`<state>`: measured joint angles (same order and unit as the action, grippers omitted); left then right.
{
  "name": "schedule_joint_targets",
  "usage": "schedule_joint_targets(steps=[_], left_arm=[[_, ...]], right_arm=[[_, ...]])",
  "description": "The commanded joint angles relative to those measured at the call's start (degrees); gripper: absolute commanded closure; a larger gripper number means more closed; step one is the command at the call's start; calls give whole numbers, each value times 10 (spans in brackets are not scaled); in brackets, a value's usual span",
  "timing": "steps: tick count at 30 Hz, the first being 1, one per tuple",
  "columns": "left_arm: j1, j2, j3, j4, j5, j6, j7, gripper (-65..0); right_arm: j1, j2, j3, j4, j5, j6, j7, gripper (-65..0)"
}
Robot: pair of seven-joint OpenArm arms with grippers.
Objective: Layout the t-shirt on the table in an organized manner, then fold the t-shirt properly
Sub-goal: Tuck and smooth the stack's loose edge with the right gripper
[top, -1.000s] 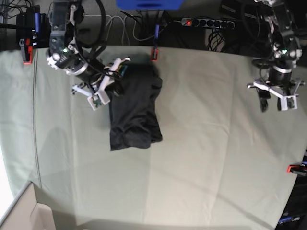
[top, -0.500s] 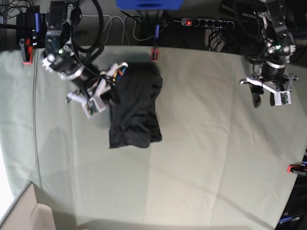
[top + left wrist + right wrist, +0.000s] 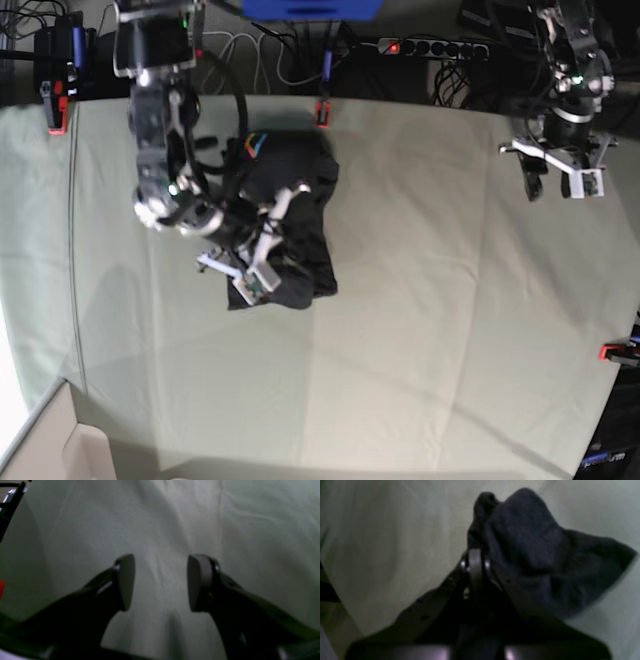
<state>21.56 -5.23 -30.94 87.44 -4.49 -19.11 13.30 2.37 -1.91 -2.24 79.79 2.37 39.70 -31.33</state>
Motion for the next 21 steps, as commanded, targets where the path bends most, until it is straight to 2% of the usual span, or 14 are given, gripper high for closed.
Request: schedule_joint_targets(steps=[1,7,11,14,18,21], left_arm=[[0,-6,-3,11,-4,1,-13,-325],[13,-6,-4,11,-4,1,-14,-325],[20,-6,-4,11,-4,1,-16,-325],[21,-6,-4,17,-4,1,-13,-325],[21,-6,-4,20,-4,1,-13,-325],[21,-6,-4,20,-4,1,-13,-325]], right_arm=[[18,-2,-1,-9,10,3,13,0],[59,-14,-3,-81,10,3,13,0],[74,-18,-49,-111,10,3,17,0],[76,-18,-85,-116,9,3,44,0],[76,-17,-90,-114,9,3,59,0],[73,7,-75,-70,13,3,56,0]])
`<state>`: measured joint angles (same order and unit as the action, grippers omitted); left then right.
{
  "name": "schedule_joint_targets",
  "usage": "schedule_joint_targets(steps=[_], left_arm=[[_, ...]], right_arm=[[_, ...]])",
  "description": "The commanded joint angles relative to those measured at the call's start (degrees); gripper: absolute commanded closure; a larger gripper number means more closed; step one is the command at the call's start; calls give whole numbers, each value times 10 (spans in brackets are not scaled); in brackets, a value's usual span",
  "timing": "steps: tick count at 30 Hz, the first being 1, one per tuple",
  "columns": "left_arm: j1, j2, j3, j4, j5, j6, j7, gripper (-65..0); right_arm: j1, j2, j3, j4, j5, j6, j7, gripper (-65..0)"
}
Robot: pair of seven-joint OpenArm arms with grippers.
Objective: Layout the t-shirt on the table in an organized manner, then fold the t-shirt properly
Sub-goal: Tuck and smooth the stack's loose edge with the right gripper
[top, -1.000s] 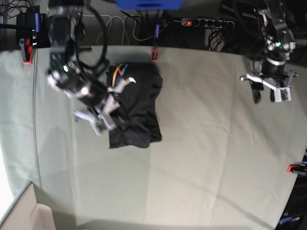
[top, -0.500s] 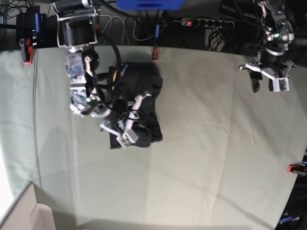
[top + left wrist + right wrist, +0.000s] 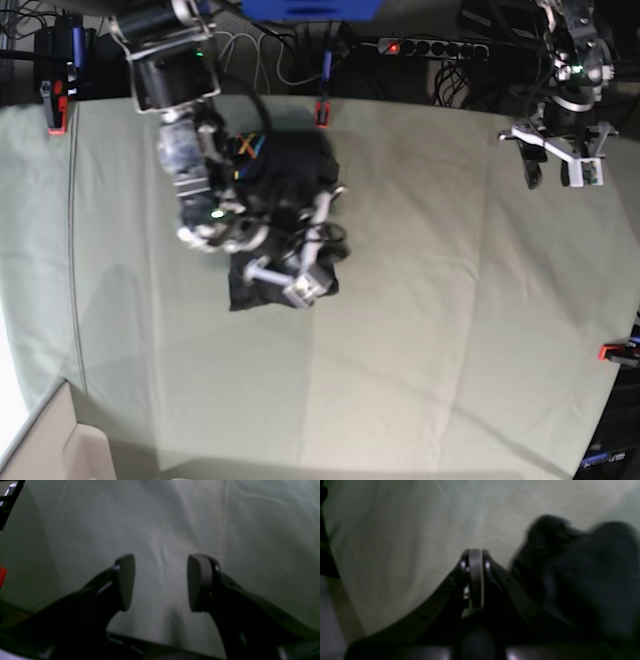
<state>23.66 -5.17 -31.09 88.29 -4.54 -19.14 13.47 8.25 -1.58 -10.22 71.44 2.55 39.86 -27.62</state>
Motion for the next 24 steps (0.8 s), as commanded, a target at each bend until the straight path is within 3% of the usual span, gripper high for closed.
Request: schedule_joint_targets(steps=[1,8,14,24], left_arm=[[0,-7,-2,12,-3,1,-15,-325],[0,7,-2,12,-3,1,-15,-325],[7,9,-2,11,-3,1,-15,-325],[32,9,-2,12,-3,1,-19,-325]], right_arm=[[8,9,16,31,11,1,19,0],[18,11,124,58,8,1,18,0],[27,7,124,2,10,1,23,0],[31,-29,105,-3,9,1,23,0]])
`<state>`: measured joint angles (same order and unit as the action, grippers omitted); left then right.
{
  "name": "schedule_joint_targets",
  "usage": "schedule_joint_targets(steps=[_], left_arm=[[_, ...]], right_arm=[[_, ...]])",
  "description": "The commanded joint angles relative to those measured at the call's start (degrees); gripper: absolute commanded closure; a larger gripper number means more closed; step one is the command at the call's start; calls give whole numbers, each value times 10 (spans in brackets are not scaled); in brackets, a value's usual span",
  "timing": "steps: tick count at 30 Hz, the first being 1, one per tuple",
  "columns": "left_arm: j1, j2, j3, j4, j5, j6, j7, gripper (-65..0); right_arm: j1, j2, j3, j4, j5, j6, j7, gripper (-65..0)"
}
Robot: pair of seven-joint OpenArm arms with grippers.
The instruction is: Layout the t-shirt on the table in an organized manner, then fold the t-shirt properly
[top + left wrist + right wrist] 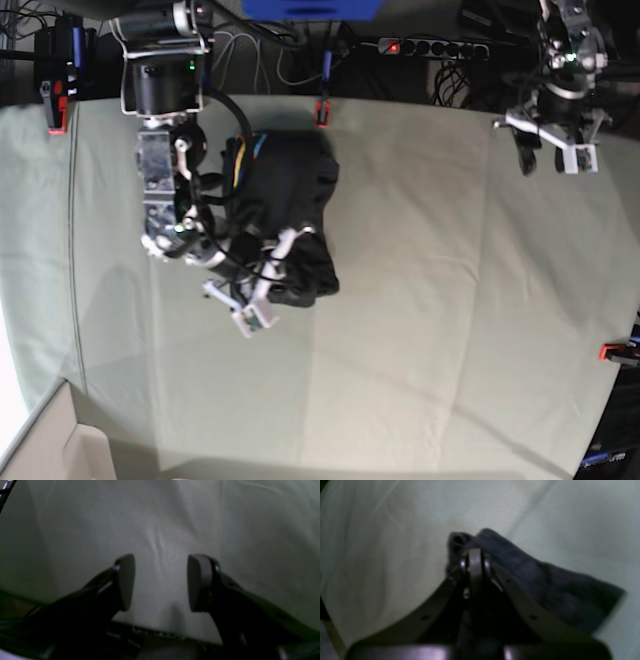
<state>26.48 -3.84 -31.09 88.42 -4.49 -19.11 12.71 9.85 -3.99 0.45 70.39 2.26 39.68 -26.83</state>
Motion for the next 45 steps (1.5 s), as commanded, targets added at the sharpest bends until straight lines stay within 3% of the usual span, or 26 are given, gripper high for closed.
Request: schedule_joint_targets(steps=[1,5,16,22,27,34,36,41,45], left_arm=[[4,-4,-2,10,-4,1,-11,-325],[16,-4,-2,12,-4,1,-11,-325],[52,-4,-2,27,-5,0,-11,-325],[64,-4,-2,27,-5,0,-12,-325],[73,-3,-2,27,-5,0,-12,-325],[86,8,-2,30,-5,0,-12,-322],[96,18,-2,43,-5,0,-12,-280],[125,26,-2,84,-5,0,-7,0],[144,40,-1,95,-5,0,-11,-11]], right_arm=[[22,-7,-7,6,11,3,16,0],[46,-8,-15,-46,13,3,21,0],[93,13,-10,-190,12,3,119,0],[98,26,33,-220,14,3,170,0],[94,26,47,-165,15,3,171,0],[0,4,110,39,11,3,170,0],[-37,8,117,86,11,3,170,0],[-146,10,182,199,11,3,170,0],[-230,11,237,251,15,3,170,0]])
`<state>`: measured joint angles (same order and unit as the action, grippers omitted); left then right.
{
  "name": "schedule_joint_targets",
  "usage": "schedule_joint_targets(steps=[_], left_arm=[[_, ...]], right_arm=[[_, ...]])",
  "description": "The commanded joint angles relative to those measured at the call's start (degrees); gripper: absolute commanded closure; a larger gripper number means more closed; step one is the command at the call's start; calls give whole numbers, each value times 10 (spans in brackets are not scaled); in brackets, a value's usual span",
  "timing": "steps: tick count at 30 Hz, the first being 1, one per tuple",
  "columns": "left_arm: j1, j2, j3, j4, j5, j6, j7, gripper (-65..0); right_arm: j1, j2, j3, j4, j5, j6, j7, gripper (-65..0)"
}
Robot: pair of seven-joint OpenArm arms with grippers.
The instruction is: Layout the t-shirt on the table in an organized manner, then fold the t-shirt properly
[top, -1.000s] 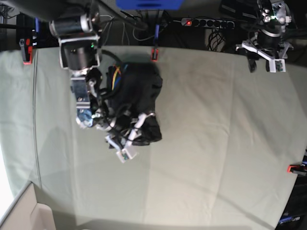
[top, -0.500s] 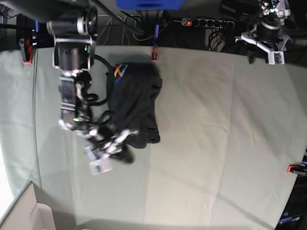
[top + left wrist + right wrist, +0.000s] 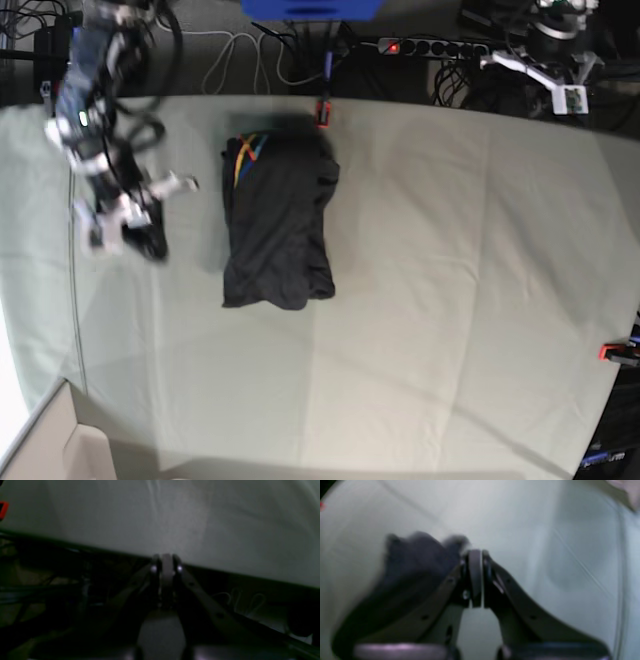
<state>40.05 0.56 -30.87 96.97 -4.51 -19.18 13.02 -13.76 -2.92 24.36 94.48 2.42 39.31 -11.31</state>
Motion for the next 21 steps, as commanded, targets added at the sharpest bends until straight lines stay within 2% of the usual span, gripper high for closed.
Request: schedule_joint_targets(steps=[1,6,11,17,21], left_arm=[[13,-2,1,10,-5,1,-14,0],[18,12,1,-5,-5,1,-15,-2],[13,12,2,-36,-5,1,-15,-2],[12,-5,45,-87,-5,0,-15,-2],[-16,-6,55,-157,-5,0,-16,-2]], right_arm=[[-15,1,11,19,13,7,15,0],[-103,-3,48,34,14,7,18,0],[-180,-6,50,46,15,7,19,0],[-266,-15,47,59,82,7,19,0],[-292,-17,46,38,83,7,19,0]])
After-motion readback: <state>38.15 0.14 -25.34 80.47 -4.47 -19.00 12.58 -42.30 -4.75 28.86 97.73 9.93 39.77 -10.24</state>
